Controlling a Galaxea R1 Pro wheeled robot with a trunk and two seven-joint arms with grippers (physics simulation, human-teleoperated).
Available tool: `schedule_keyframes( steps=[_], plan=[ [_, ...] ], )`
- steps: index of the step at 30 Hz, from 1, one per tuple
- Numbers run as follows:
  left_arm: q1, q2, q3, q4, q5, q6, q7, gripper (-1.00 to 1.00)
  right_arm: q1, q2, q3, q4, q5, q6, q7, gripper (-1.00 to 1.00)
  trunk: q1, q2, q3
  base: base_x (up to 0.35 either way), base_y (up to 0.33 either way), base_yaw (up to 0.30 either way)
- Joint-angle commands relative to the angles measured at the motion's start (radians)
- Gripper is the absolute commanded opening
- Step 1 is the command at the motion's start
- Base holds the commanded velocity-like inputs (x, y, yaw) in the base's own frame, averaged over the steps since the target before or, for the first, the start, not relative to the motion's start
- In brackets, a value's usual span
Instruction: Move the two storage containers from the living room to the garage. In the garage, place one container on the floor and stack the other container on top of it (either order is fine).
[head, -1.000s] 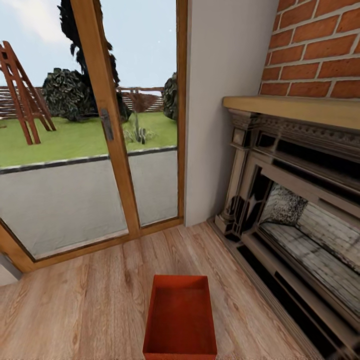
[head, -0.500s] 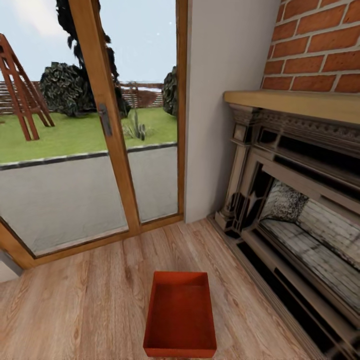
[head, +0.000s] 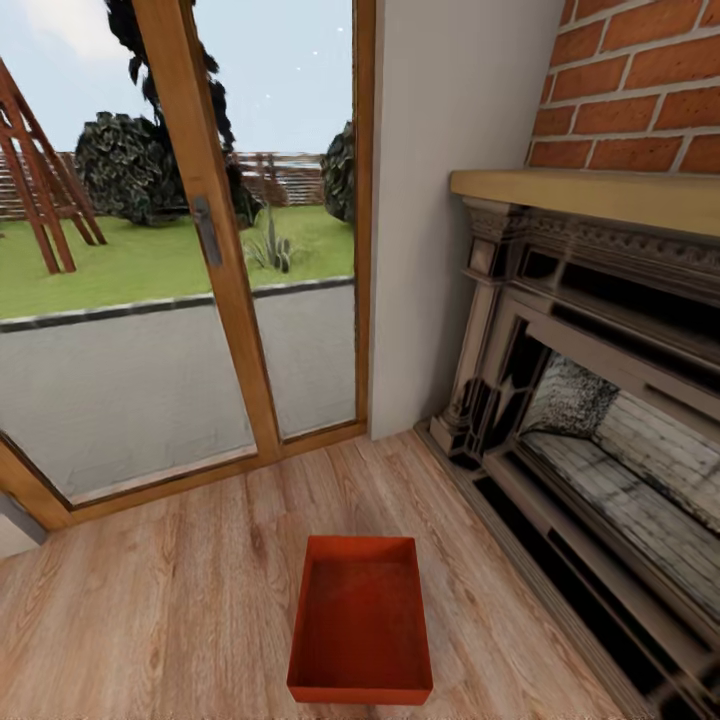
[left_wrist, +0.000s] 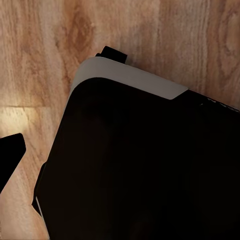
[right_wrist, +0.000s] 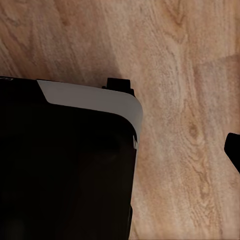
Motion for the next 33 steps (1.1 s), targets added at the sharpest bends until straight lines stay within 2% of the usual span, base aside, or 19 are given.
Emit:
schedule_keyframes(
  steps=[1, 33],
  plan=[
    [0.0, 0.0, -0.008, 0.0, 0.008, -0.003, 0.004, 1.0, -0.001, 0.0, 0.008, 0.003, -0.009, -0.005, 0.002, 1.0, 0.0, -0.001, -0.003, 0.0, 0.0, 0.0],
    [-0.001, 0.001, -0.008, 0.0, 0.009, -0.003, 0.004, 1.0, -0.001, 0.002, 0.008, 0.003, -0.01, -0.005, 0.002, 1.0, 0.0, -0.001, -0.054, 0.0, 0.0, 0.0]
  ],
)
